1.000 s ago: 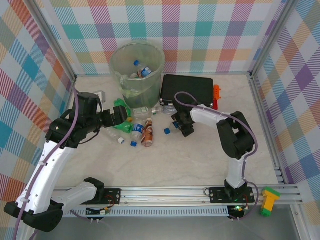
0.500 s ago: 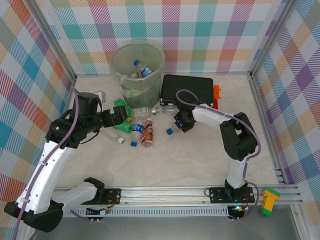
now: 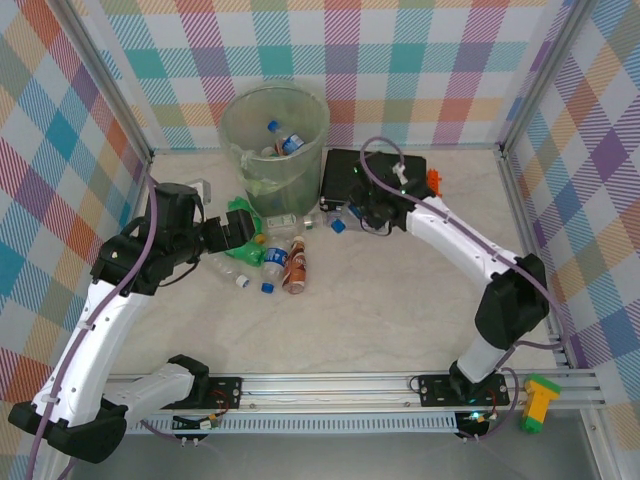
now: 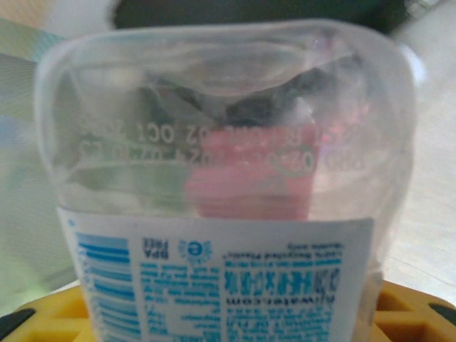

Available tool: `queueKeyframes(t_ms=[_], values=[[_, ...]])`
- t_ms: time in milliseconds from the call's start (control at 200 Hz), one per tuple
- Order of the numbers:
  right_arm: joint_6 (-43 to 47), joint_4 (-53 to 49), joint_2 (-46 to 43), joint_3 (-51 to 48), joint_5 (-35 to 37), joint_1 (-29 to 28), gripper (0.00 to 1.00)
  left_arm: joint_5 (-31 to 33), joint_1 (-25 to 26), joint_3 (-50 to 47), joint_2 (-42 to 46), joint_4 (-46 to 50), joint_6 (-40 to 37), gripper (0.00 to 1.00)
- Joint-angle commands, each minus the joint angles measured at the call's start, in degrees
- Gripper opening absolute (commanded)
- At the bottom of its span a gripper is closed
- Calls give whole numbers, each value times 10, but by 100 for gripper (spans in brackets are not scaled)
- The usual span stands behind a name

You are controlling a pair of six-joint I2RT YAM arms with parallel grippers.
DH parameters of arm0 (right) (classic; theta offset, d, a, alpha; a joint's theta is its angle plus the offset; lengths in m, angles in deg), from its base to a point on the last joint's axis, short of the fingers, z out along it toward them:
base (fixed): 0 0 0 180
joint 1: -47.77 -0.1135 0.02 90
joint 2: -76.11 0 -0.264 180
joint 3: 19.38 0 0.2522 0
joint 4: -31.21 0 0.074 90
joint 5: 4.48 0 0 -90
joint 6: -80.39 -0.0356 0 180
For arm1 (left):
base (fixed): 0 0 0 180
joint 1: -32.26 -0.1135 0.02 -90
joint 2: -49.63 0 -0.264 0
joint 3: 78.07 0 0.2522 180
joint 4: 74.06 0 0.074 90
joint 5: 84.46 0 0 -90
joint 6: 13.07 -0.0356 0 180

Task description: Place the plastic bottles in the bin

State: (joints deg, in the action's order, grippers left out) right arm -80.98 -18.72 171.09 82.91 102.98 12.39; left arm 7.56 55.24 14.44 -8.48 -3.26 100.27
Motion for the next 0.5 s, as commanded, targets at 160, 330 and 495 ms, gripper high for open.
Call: queueKeyframes(t_ms=[160, 330, 495], values=[[156, 12, 34, 188, 31, -15, 54, 3, 4, 28, -3, 9, 10, 100], [210, 24, 101, 311, 24, -15, 54, 5, 4, 32, -2, 11, 12, 100], [253, 54, 177, 421, 16, -16, 53, 2, 4, 51, -3, 13, 19, 99]])
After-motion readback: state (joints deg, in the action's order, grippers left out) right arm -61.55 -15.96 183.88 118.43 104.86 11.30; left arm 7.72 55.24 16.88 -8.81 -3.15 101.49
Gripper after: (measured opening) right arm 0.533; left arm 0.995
